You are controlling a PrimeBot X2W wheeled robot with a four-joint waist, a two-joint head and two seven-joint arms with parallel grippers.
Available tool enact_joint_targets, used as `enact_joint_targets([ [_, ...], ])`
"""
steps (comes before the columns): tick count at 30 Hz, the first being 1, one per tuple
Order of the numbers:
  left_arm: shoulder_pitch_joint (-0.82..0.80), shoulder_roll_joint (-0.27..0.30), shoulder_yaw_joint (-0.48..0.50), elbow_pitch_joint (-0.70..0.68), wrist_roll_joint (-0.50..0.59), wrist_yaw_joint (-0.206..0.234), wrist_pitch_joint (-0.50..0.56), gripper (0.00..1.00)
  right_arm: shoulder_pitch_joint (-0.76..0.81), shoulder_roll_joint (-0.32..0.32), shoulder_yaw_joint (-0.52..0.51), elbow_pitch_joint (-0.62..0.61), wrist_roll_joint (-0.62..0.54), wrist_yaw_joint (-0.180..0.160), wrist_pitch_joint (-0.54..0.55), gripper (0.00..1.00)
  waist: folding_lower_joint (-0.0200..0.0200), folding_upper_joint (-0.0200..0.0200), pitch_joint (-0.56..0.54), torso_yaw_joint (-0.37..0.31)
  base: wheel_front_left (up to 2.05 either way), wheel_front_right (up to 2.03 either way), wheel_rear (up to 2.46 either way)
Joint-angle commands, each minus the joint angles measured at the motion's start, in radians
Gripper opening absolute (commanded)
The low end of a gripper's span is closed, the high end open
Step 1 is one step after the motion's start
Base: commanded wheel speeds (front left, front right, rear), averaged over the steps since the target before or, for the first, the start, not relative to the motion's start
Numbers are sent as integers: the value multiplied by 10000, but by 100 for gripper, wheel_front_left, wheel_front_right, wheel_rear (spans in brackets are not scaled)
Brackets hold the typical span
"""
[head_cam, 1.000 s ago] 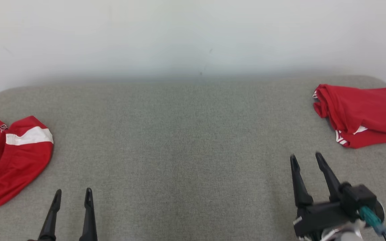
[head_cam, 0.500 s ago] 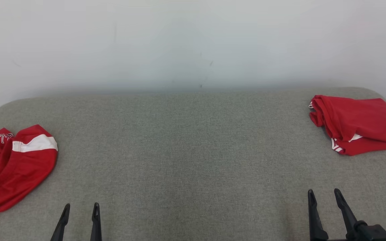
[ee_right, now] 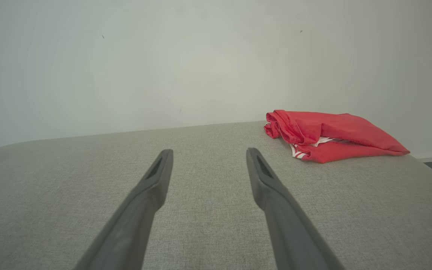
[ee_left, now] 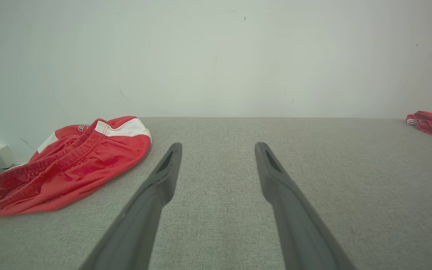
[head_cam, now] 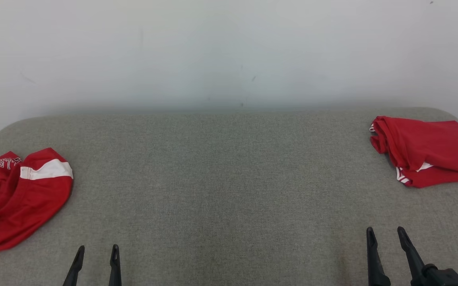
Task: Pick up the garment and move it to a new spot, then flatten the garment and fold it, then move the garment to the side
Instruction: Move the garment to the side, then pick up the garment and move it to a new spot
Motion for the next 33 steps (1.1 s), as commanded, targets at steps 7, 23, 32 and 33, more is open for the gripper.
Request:
enact_joint_targets([
  [7,125,-23,-15,92,-33,12,-30,100,-36,30,86,149,118,9,-46,100,0,0,-41,2,0,0,0],
  [23,71,-24,15,144,-40,12,-30,100,-35,30,88,205,114,9,-45,100,0,0,-44,12,0,0,0],
  [32,54,-24,-9,207,-39,12,-30,100,94,30,72,234,180,9,-45,100,0,0,-80,133,0,0,0],
  [33,56,-24,-2,219,-46,12,-30,100,105,30,68,236,187,9,-46,100,0,0,-83,162,0,0,0],
])
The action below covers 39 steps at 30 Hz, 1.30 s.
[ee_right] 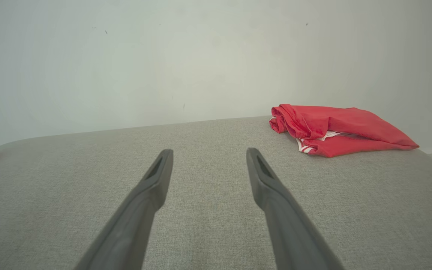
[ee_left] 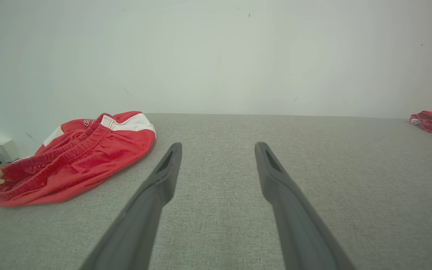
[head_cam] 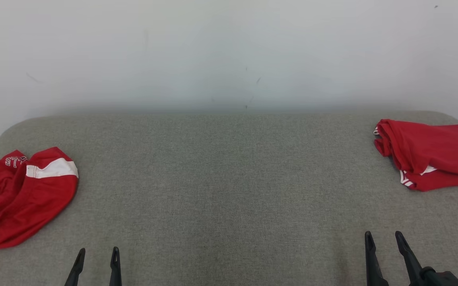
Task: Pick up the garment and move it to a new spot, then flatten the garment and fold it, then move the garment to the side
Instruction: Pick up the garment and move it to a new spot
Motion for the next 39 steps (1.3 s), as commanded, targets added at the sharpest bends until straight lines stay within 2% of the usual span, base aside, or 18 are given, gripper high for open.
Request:
enact_joint_targets([
  [1,56,-18,11,28,22,12,-30,100,80,26,-7,6,86,9,-46,100,0,0,-7,49,0,0,0],
  [11,10,94,160,103,-31,12,-30,100,168,25,58,84,208,9,-46,100,0,0,5,636,0,0,0],
  [39,121,298,463,242,-76,12,-30,100,269,21,171,248,612,9,-46,100,0,0,-44,3423,0,0,0],
])
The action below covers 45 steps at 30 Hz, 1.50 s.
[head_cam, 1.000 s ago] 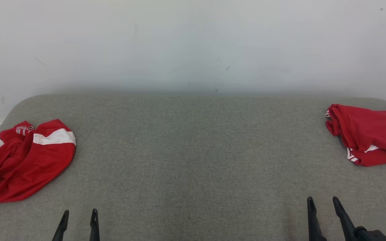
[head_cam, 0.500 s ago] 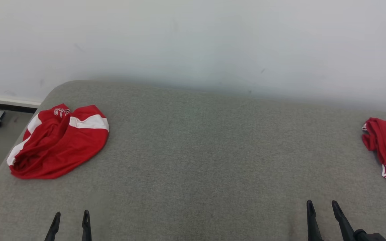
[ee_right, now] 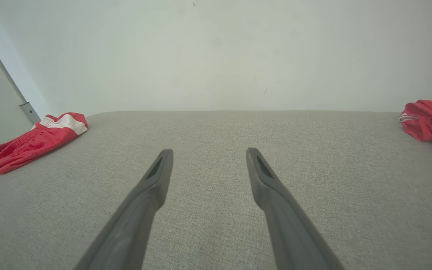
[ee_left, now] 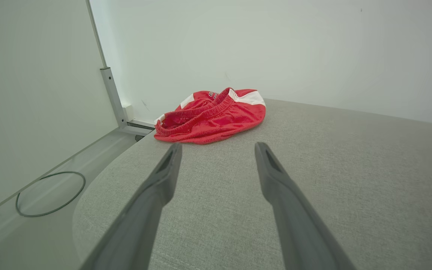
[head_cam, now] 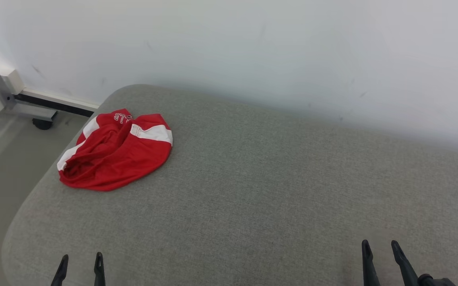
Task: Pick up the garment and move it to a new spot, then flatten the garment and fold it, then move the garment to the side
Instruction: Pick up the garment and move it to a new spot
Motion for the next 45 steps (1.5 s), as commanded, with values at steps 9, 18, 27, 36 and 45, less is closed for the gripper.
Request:
enact_joint_targets([
  [9,119,68,55,45,-23,12,-30,100,127,15,29,55,88,9,-46,100,0,0,-60,1070,0,0,0],
  [18,249,11,240,-32,-30,12,-30,100,-118,12,219,126,125,9,-46,100,0,0,21,1388,0,0,0],
  [27,208,-15,368,-2,16,12,-30,100,-137,13,260,145,136,9,-47,100,0,0,29,1389,0,0,0],
  [36,-710,71,660,231,-527,12,-30,100,-360,10,514,50,-176,9,-47,100,0,0,351,554,0,0,0],
  [45,-3006,861,851,1281,-1123,10,-32,100,-1076,6,724,-81,-449,9,-47,100,0,0,1230,-1339,0,0,0],
])
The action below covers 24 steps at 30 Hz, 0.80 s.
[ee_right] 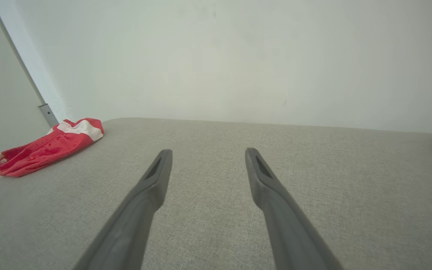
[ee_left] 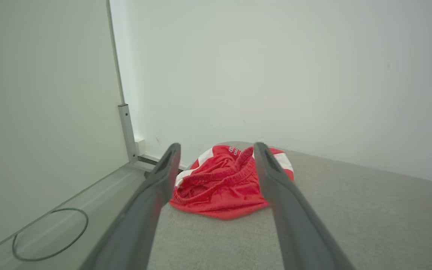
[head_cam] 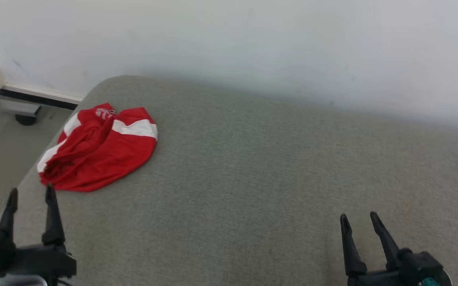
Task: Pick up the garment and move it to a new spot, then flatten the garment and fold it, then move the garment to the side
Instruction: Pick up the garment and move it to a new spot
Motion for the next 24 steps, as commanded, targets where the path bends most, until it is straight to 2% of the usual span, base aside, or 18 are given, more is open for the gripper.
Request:
enact_joint_targets([
  [1,-345,138,95,74,-163,12,-28,100,-227,0,21,-64,-59,9,-47,100,-1,-1,923,-1268,0,0,0],
  [6,-1835,820,263,725,-684,10,-28,100,-766,1,1,-265,31,9,-47,100,-1,-1,1801,-2350,0,0,0],
  [12,-3519,2112,-155,1872,-956,12,19,100,-1259,4,32,-362,218,9,-49,100,-1,-1,2734,-3356,0,0,0],
  [18,-4981,3152,-592,3083,-1460,12,384,100,-1664,6,81,-500,317,9,-47,100,-1,-1,3391,-4056,0,0,0],
  [24,-5721,3754,-643,4106,-1852,16,1028,100,-1797,7,24,-574,401,9,-49,100,-1,-1,3645,-4376,0,0,0],
])
